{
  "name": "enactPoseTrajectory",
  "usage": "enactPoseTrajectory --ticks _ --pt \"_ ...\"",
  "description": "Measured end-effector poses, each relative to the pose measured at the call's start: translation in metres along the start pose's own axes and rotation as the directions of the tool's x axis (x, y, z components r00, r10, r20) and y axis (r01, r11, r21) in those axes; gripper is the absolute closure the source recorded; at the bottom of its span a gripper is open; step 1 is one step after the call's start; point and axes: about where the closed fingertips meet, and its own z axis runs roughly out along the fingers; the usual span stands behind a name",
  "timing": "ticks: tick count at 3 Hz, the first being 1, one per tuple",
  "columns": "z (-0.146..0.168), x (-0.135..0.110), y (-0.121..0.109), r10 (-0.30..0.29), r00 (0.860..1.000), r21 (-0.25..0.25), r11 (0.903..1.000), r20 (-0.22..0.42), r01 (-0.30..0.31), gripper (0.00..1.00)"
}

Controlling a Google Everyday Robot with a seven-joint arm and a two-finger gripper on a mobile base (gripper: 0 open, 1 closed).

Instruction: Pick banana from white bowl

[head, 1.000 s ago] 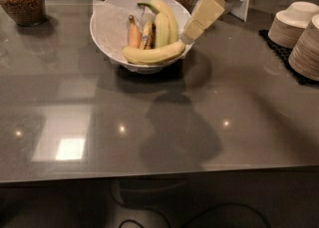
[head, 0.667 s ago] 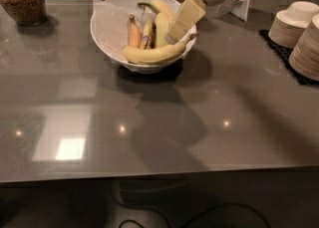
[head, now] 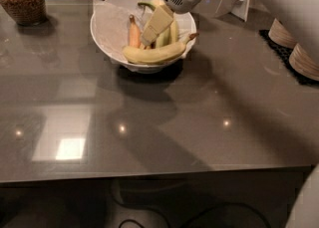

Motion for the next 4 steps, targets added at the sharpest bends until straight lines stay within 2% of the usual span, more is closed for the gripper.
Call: enactPoseTrajectory --ticks 1,3,4 --pt "0.020 -0.005 -0.011 0.096 0.995 0.061 0.9936 -0.008 -0.095 0.00" --pt "0.056 0.005 -0.028 0.272 0.961 0.119 0.9570 -0.053 -0.264 0.00" --pt "0.064 0.014 -0.031 0.324 0.943 0.132 0.9410 -0.080 -0.312 0.10"
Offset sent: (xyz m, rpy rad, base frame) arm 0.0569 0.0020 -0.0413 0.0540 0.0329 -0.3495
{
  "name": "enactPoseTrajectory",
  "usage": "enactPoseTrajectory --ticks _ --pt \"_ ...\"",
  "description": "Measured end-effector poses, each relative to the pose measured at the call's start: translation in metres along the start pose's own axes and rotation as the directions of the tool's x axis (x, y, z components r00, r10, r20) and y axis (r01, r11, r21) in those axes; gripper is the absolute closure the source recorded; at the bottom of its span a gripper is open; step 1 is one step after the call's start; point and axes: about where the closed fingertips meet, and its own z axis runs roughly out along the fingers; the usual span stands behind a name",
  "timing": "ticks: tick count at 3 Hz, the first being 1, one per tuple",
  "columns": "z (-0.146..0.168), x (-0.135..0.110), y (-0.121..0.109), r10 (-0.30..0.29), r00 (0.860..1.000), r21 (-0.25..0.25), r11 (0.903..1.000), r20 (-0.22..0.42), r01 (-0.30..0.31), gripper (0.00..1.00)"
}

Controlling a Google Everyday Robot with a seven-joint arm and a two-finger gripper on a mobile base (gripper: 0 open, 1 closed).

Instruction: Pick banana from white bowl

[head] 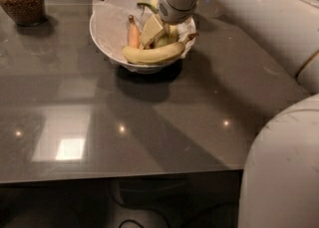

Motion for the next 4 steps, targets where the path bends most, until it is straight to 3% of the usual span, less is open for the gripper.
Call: enactPoseTrajectory --ticks 2,4 --pt "-0.010 -0.001 -0.001 0.033 0.999 -0.006 0.9994 0.003 -0.033 0.51" --pt "-0.042 -0.021 0.010 -0.003 0.997 -0.035 0.9994 0.077 0.005 0.98"
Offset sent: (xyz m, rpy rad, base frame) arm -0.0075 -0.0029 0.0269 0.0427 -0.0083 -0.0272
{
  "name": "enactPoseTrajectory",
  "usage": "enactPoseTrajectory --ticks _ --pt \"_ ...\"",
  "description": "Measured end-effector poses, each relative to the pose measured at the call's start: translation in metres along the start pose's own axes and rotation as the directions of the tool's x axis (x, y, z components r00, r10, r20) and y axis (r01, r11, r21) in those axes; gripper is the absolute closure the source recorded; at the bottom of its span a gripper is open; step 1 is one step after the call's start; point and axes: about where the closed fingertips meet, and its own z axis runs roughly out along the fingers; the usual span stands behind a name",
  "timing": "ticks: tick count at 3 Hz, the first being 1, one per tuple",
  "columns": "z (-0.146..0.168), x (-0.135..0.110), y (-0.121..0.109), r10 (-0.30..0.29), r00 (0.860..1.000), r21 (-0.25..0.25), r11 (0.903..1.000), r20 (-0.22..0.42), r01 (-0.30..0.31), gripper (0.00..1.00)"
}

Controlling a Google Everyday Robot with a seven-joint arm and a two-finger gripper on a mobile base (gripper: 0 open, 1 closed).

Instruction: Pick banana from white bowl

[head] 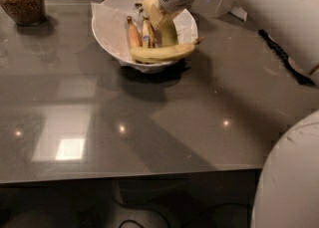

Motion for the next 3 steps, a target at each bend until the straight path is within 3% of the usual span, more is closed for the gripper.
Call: enactPoseTrajectory --ticks 1,2,3 --pt "-0.020 -0.015 0.005 -0.046 0.996 -0.014 0.9988 0.071 0.047 1.00" --pt "-0.050 -0.031 0.007 -0.119 0.975 -0.026 0.9918 0.186 0.125 1.00" --pt "-0.105 -0.039 0.015 -0.176 0.918 -0.058 0.9761 0.354 0.209 1.00"
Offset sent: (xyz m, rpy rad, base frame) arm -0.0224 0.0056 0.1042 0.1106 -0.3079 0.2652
